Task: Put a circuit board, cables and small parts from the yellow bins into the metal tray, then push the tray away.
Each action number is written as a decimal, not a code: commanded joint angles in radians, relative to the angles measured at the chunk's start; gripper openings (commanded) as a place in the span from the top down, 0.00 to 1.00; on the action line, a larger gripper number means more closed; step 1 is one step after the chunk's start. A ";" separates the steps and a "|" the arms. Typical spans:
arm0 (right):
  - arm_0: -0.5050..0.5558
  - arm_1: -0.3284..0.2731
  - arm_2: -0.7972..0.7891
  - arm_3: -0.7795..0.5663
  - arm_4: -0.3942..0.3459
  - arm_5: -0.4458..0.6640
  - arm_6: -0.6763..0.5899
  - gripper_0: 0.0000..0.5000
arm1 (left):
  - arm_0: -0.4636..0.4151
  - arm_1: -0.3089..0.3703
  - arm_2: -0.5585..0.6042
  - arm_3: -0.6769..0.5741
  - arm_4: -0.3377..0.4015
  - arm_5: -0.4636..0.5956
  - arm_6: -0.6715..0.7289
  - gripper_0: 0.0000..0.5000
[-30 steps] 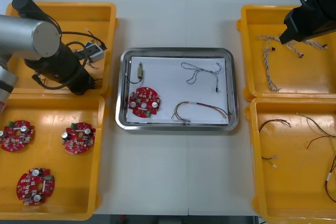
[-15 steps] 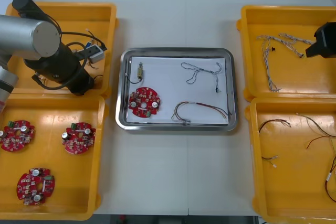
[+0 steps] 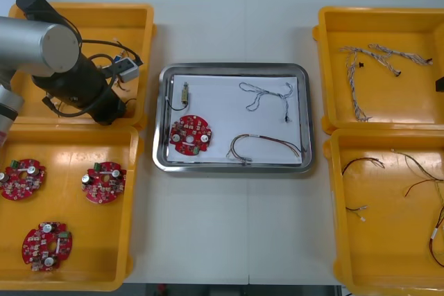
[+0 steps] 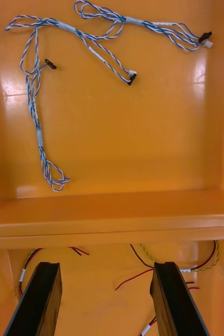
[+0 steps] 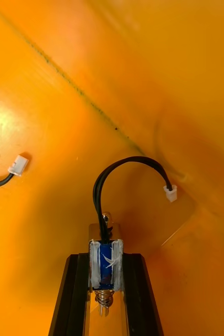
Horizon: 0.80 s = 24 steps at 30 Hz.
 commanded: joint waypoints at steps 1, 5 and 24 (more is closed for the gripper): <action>0.034 -0.058 -0.042 -0.035 -0.018 0.004 -0.047 0.00 | -0.047 0.006 0.030 -0.046 -0.009 0.007 -0.059 1.00; 0.062 -0.060 -0.049 -0.044 -0.026 0.004 -0.051 0.00 | -0.047 0.008 0.039 -0.047 -0.028 -0.024 -0.059 1.00; 0.149 -0.058 -0.054 -0.139 -0.061 0.004 -0.056 0.00 | -0.049 0.017 0.177 -0.192 -0.075 0.097 0.065 1.00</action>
